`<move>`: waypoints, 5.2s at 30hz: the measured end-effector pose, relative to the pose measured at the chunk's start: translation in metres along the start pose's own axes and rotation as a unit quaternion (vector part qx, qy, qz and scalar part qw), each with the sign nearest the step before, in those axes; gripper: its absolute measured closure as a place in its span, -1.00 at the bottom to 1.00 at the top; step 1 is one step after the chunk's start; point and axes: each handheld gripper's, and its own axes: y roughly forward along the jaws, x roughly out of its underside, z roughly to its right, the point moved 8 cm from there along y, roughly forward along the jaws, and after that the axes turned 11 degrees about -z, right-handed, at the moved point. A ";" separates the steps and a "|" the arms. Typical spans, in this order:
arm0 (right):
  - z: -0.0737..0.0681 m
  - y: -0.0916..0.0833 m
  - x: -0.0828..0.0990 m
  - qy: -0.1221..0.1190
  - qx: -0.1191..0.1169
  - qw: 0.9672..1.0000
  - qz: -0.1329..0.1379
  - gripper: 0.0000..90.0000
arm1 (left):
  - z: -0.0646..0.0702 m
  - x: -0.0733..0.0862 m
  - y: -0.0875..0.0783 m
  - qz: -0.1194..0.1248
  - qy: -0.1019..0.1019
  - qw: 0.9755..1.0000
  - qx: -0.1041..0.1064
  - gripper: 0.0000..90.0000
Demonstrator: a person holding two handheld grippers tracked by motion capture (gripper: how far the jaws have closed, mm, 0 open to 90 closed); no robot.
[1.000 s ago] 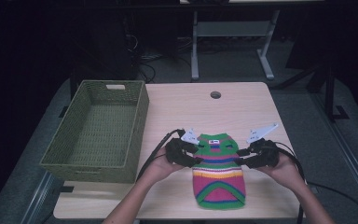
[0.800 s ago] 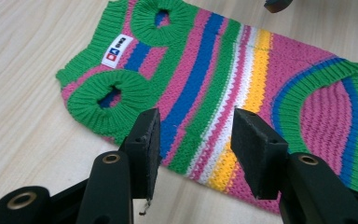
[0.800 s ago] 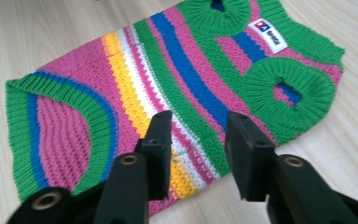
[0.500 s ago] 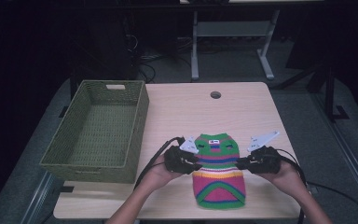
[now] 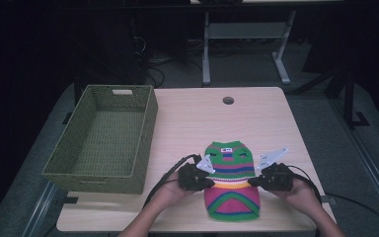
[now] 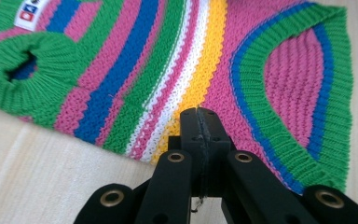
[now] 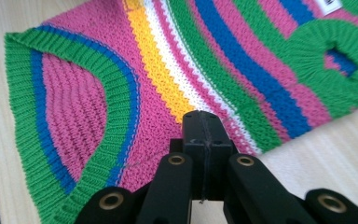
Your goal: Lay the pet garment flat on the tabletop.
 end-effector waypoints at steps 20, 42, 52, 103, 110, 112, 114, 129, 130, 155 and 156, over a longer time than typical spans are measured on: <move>0.004 0.017 -0.011 0.011 0.006 1.000 0.003 1.00 | -0.019 0.009 0.006 -0.020 -0.022 0.999 -0.021 1.00; 0.019 0.026 -0.031 0.029 0.007 0.999 0.022 1.00 | -0.042 0.016 0.002 0.000 -0.065 0.997 -0.032 1.00; 0.024 0.028 -0.034 0.039 0.005 0.999 0.032 1.00 | -0.050 0.016 0.002 0.005 -0.076 0.996 -0.036 1.00; 0.033 -0.003 -0.017 0.083 0.005 0.994 0.075 -0.03 | -0.044 0.022 -0.027 0.055 -0.105 0.992 -0.036 -0.02; 0.032 -0.009 -0.008 0.081 0.007 0.994 0.074 -0.07 | -0.042 0.025 -0.029 0.056 -0.105 0.992 -0.041 -0.16; 0.032 -0.012 -0.006 0.081 0.010 0.994 0.075 -0.09 | -0.040 0.026 -0.029 0.054 -0.107 0.992 -0.040 -0.22; 0.032 -0.013 -0.003 0.085 0.008 0.993 0.076 -0.11 | -0.038 0.025 -0.030 0.059 -0.111 0.991 -0.040 -0.25; 0.030 -0.020 0.024 0.107 0.007 0.991 0.082 -0.19 | -0.027 0.040 -0.035 0.066 -0.103 0.991 -0.054 -0.31; 0.029 -0.020 0.027 0.108 0.008 0.991 0.082 -0.19 | -0.026 0.042 -0.036 0.065 -0.103 0.991 -0.054 -0.31; 0.025 -0.030 0.069 0.131 0.027 0.987 0.092 -0.26 | -0.012 0.075 -0.042 0.066 -0.116 0.989 -0.061 -0.37; 0.025 -0.031 0.071 0.132 0.028 0.986 0.092 -0.26 | -0.011 0.076 -0.042 0.068 -0.121 0.989 -0.060 -0.37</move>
